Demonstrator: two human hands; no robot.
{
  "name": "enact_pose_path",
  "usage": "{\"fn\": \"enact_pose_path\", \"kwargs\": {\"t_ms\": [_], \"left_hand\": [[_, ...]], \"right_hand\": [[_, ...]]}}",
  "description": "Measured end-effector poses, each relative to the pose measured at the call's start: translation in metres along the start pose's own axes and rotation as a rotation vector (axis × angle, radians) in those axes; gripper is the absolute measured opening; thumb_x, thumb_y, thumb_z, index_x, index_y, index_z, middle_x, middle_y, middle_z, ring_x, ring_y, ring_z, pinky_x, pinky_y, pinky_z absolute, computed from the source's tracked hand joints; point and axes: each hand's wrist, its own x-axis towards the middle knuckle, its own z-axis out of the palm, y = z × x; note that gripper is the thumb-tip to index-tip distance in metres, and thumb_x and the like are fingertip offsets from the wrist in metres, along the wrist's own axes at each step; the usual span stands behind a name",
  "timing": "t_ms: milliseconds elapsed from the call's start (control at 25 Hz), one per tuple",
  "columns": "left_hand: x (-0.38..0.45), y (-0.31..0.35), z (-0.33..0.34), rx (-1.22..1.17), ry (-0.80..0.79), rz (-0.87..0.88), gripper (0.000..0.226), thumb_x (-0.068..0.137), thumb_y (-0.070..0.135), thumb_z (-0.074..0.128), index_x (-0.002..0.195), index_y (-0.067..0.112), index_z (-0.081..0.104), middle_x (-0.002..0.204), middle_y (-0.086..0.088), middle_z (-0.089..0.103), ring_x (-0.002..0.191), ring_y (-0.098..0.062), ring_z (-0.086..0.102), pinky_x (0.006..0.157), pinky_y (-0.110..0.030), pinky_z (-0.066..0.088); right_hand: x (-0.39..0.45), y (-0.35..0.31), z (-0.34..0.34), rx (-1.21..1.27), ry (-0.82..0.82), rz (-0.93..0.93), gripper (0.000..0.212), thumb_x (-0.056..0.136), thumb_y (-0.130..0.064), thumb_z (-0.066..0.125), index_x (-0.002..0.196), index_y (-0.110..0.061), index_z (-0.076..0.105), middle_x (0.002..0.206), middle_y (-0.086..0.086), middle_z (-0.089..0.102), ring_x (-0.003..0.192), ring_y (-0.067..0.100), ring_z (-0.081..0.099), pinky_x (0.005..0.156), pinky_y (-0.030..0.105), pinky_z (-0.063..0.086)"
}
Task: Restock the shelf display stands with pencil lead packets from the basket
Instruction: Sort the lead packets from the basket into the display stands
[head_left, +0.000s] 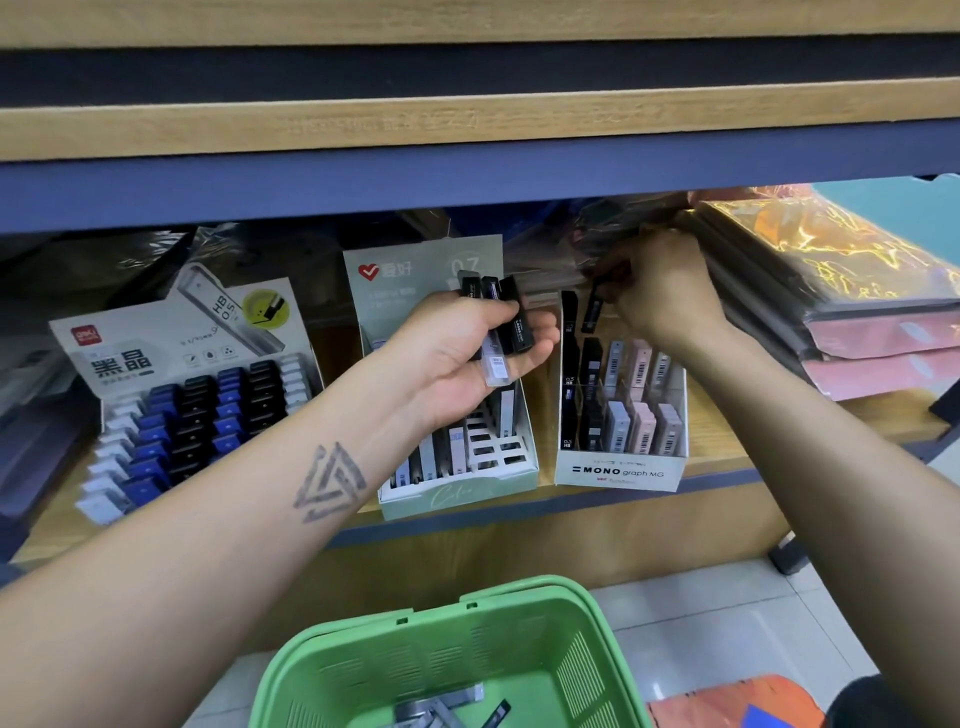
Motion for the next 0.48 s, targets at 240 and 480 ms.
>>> {"fn": "enact_pose_path", "kwargs": {"t_ms": [240,480], "left_hand": [[0.001,-0.005,0.001,0.012,-0.009,-0.013,0.013,0.102,-0.001,0.045,0.106,-0.007,0.056,0.085,-0.023,0.071,0.068,-0.025,0.072,0.057,-0.030,0.061],[-0.001,-0.009,0.002,0.004,-0.053,-0.022,0.022,0.101,-0.005,0.044,0.120,-0.015,0.051,0.096,-0.029,0.071,0.078,-0.033,0.073,0.066,-0.036,0.063]], "right_hand": [[-0.007,-0.007,0.008,-0.046,-0.067,-0.010,0.021,0.090,0.002,0.065,0.106,-0.009,0.074,0.106,0.011,0.073,0.095,0.024,0.069,0.085,0.037,0.059],[-0.010,-0.010,0.008,-0.122,-0.046,-0.021,0.023,0.089,0.006,0.062,0.105,-0.007,0.071,0.101,0.014,0.072,0.089,0.028,0.069,0.076,0.033,0.056]]}}
